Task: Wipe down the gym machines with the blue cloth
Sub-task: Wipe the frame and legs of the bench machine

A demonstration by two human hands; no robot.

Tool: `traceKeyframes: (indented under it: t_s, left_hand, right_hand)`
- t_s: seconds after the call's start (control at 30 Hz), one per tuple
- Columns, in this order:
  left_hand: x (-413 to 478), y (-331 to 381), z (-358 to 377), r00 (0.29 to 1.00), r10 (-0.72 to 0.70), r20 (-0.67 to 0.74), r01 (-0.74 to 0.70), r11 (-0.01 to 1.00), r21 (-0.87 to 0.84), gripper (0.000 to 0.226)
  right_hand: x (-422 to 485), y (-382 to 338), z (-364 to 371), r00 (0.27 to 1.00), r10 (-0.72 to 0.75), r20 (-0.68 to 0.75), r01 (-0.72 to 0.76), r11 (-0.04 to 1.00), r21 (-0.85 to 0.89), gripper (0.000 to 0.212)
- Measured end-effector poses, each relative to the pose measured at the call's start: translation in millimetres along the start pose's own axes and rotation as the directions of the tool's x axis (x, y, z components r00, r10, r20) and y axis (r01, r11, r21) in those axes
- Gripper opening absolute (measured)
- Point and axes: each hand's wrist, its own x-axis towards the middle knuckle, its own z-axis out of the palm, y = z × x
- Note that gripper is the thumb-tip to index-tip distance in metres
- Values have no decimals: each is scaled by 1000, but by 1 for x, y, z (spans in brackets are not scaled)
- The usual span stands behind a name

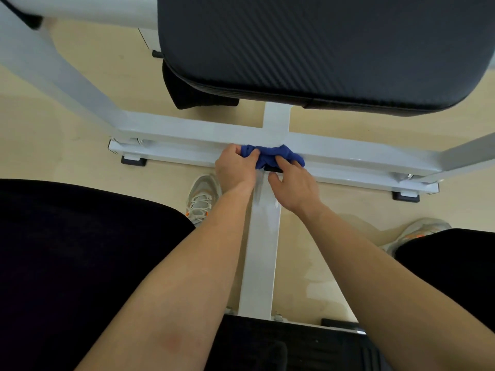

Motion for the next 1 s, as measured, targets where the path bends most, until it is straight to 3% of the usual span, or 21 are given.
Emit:
traceKeyframes:
  t_s: [0.17,0.33,0.47,0.57,0.73,0.87,1.0]
  left_hand:
    - [31,-17,-34,996,-32,-79,32,999,-7,21]
    - [44,-28,-57,966,-131,-222,91,979,-181,19]
    - [37,-29,-51,976,-147,-162,100,958,-269,22]
    - [23,-22,-34,987,-156,-48,128,924,-360,38]
    - [20,-13,-27,977,-207,-60,171,914,-368,34]
    - [29,-15,-32,971,-234,-48,201,910,-363,31]
    - [44,-26,-41,980,-197,-9,182,921,-344,28]
  right_hand:
    - [16,-37,18,998,-51,23,52,997,-52,38]
    - [27,-75,33,983,-175,55,177,983,-51,41]
    - [20,-68,27,968,-241,66,247,964,-101,51]
    - [13,-50,18,962,-273,2,269,948,-171,52]
    - [5,-51,4,988,-58,-145,59,998,3,27]
    - [13,-86,17,967,255,16,-245,909,337,34]
    - [36,-111,34,928,361,88,-358,804,475,39]
